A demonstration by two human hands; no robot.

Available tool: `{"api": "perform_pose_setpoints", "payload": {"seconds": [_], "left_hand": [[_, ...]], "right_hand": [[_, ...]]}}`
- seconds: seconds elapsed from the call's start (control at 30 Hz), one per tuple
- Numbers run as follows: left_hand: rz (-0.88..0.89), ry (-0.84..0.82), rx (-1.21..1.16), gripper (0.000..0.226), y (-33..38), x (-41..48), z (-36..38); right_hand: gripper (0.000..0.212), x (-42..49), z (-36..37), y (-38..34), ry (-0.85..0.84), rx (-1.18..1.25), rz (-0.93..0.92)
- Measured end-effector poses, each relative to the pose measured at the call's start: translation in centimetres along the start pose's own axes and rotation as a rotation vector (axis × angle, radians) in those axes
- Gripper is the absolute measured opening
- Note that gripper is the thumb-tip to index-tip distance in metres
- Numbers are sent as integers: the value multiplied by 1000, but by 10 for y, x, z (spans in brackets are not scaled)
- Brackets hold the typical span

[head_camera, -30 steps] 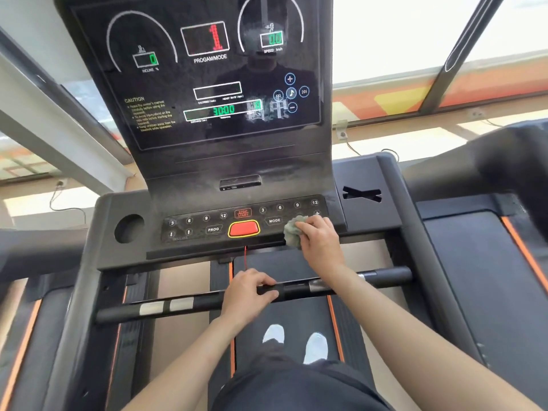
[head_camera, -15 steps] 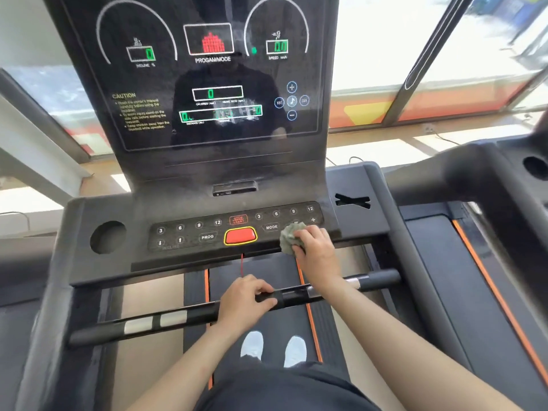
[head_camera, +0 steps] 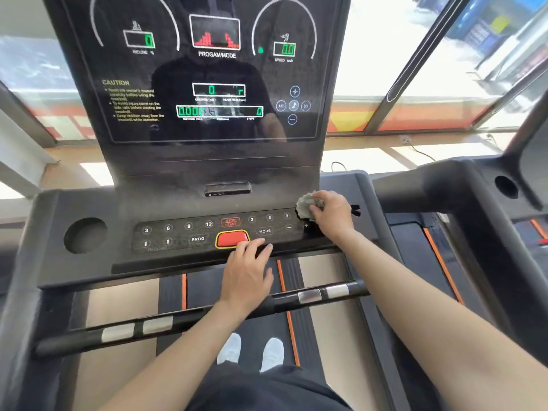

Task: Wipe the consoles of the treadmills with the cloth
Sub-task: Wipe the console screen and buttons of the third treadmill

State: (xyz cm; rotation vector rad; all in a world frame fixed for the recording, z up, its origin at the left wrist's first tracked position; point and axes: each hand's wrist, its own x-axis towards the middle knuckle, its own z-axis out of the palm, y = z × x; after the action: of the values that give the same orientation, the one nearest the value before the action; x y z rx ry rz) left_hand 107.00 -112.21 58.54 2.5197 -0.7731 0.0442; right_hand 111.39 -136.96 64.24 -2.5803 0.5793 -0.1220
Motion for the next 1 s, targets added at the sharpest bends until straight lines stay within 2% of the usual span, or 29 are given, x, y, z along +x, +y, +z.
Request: {"api": "perform_pose_setpoints", "payload": {"seconds": [0.13, 0.37, 0.5, 0.63, 0.8, 0.87, 1.0], "left_hand": [[-2, 6, -10, 51, -2, 0, 0], [30, -11, -18, 53, -4, 0, -2], [36, -28, -41, 52, -6, 2, -5], [52, -50, -21, 53, -5, 4, -11], [66, -50, -7, 55, -11, 4, -14], [75, -44, -13, 55, -13, 4, -13], [73, -14, -37, 54, -13, 5, -8]], "right_hand": [[27, -7, 10, -7, -102, -55, -120], [12, -3, -1, 23, -4, -155, -42], [7, 25, 6, 3, 60, -97, -71], [9, 47, 26, -35, 43, -70, -189], [19, 29, 40, -41, -117, -144, -489], [18, 21, 32, -21, -75, -150, -404], [9, -6, 13, 23, 81, -115, -105]]}}
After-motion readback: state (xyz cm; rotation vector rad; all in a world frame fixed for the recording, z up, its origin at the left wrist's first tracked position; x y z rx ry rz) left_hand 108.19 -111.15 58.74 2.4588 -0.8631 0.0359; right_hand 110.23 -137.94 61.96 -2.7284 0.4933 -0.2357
